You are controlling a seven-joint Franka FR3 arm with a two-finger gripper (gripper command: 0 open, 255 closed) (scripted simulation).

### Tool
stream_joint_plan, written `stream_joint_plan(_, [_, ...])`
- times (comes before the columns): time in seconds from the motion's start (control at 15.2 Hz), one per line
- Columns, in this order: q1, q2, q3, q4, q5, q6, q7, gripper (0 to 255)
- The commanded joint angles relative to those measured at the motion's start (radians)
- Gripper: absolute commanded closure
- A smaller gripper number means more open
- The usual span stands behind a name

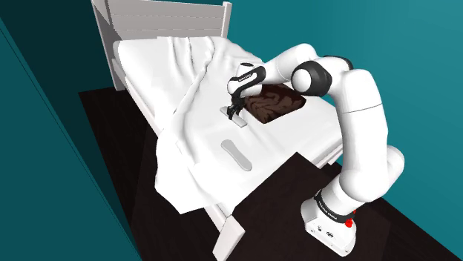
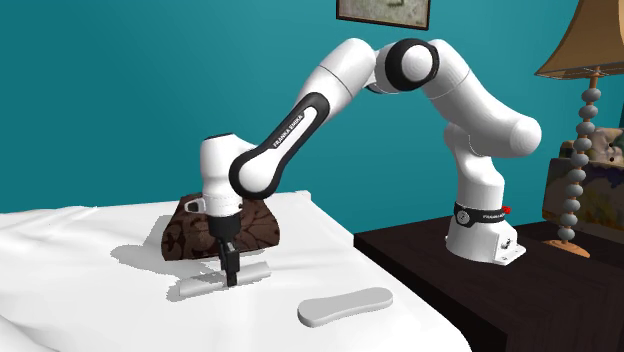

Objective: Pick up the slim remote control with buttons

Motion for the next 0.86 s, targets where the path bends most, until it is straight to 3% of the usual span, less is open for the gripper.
stream_joint_plan(0.0, [0.001, -0.02, -0.002, -0.007, -0.002, -0.013, 0.001, 255])
stream_joint_plan(0.79, [0.008, -0.117, -0.012, -0.022, -0.012, -0.095, 0.008, 255])
